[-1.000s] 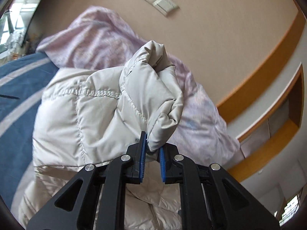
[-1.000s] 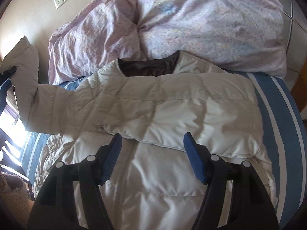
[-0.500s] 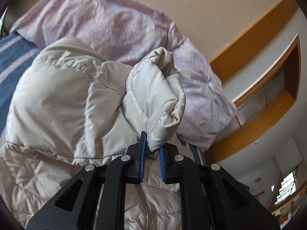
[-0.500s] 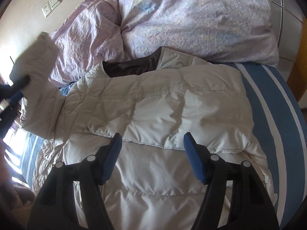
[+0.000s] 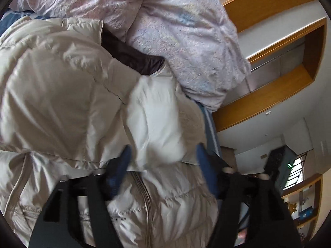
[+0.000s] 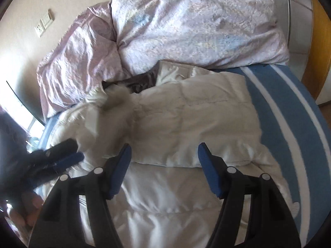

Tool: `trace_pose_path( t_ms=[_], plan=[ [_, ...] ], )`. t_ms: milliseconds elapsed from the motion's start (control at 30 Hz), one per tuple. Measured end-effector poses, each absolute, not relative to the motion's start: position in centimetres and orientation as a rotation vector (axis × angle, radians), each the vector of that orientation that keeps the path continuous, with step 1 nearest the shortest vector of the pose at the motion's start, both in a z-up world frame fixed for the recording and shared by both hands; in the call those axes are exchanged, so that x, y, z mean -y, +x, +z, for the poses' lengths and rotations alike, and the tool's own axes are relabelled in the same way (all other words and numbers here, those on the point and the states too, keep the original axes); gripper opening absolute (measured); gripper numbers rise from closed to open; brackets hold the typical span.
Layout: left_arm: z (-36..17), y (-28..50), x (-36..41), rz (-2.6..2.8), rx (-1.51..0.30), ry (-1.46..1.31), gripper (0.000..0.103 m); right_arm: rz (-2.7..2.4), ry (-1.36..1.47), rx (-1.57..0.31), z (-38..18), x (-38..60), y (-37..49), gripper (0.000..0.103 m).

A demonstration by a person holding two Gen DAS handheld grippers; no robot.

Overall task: Fold large clothes
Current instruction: 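Fold the held sleeve across the jacket front and open the left gripper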

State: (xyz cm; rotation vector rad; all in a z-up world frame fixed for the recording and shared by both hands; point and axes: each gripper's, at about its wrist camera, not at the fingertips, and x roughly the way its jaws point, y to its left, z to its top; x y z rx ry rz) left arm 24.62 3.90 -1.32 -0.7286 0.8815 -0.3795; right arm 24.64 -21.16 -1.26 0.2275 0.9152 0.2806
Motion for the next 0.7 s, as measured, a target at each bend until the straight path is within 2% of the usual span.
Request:
trace_pose_path(
  t_ms=[67, 233, 400, 433, 567, 700],
  plan=[
    [-0.2, 23.5, -4.9, -0.390, -0.842, -0.716, 0.091, 0.330, 0.272, -0.935, -1.2, 20.6, 25.2, 0.067],
    [1.9, 19.6, -7.6, -0.263, -0.756, -0.573, 0.094, 0.412, 0.362, -1.038, -2.8, 18.4, 27.6, 0.067],
    [1.6, 16.6, -9.7, -0.132, -0.744, -0.461, 0.096, 0.428, 0.380, -1.156, -6.0, 16.1, 29.1, 0.061],
    [1.4, 16.3, -10.1, -0.118, -0.744, -0.452, 0.096, 0.421, 0.375, -1.168, -6.5, 15.8, 29.2, 0.057],
    [1.0, 15.4, -11.1, -0.074, -0.728, -0.428, 0.096, 0.428, 0.351, -1.150, -6.8, 14.5, 29.2, 0.017],
    [1.2, 15.4, -11.4, -0.065, -0.709, -0.427, 0.096, 0.393, 0.273, -0.946, -2.6, 14.4, 28.4, 0.012]
  ],
)
